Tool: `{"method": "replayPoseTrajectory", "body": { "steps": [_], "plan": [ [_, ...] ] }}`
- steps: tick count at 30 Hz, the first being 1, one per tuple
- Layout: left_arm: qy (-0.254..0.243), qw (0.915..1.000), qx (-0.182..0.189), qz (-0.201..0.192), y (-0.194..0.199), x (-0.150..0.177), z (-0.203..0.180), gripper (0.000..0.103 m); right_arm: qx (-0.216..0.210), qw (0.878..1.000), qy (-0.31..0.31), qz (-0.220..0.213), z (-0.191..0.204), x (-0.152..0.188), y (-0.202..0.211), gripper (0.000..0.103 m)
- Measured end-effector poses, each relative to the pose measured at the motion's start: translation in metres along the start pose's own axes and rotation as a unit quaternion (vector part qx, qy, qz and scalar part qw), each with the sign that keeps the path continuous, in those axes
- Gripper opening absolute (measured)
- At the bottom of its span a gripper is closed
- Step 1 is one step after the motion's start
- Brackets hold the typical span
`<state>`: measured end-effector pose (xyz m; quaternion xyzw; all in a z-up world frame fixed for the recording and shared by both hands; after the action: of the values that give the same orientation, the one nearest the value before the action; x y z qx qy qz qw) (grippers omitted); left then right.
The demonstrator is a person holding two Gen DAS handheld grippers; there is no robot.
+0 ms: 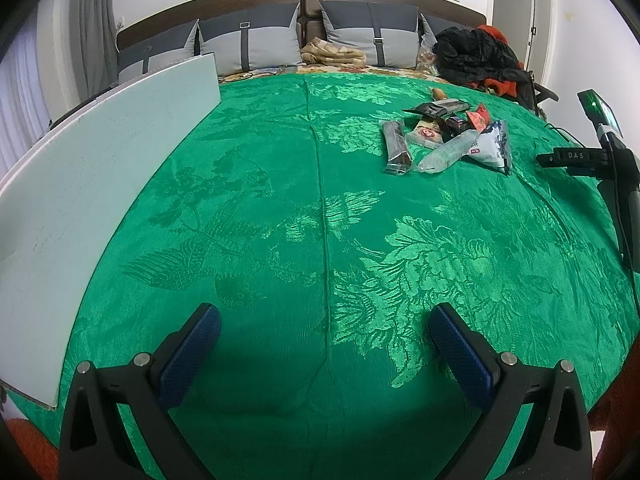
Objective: Organize snacks
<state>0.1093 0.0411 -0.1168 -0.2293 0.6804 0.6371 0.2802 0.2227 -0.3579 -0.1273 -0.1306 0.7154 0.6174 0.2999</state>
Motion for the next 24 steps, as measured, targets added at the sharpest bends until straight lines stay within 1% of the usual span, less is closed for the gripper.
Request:
{"method": "replayPoseTrajectory", "body": {
  "steps": [24],
  "plan": [
    [-0.002, 1.0000, 0.002, -0.007, -0.0013, 0.0010, 0.0013, 0.103, 0.000, 1.000, 0.000, 0.000, -0.0002, 0.0004, 0.0004, 0.097]
  ]
}}
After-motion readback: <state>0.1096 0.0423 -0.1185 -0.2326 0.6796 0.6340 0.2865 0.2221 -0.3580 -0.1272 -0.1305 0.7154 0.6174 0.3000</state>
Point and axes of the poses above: each gripper's, at about its wrist camera, not at the fingertips, and y roughly against the way its jaws point, z to its left, x to its underside, the point moved 5 cm from there along -y, roughly the way its jaws point, and after that the axes turned 2 degrees about y, right-handed, at the moved point
